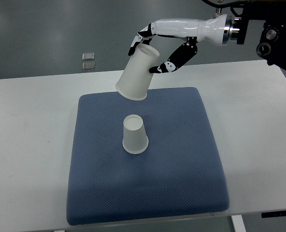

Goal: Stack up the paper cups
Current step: 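Lift the cup and carry it over the cup on the pad, then lower the held cup onto the upside-down cup on the pad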

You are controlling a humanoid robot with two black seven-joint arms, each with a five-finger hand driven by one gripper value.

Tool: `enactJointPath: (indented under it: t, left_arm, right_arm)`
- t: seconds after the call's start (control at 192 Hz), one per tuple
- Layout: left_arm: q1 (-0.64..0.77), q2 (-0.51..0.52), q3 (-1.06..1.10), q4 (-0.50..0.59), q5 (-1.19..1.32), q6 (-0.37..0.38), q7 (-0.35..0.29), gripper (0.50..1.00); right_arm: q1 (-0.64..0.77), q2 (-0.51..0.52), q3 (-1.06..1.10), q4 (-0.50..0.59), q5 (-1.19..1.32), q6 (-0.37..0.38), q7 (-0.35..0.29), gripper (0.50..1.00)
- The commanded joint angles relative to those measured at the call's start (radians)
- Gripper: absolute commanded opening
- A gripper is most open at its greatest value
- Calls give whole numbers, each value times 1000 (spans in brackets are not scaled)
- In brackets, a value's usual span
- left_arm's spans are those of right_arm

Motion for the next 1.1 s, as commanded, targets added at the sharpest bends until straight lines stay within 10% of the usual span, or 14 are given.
enactJointPath:
  t: [0.0,1.092]
  left_arm:
    - [0,0,0,0,0,0,0,1000]
    - [0,0,0,0,0,0,0,1000]
  right_arm:
    - [-2,24,-10,3,-54,-9,-3,654]
    - [7,104,-94,38,-240,-61,-9,656]
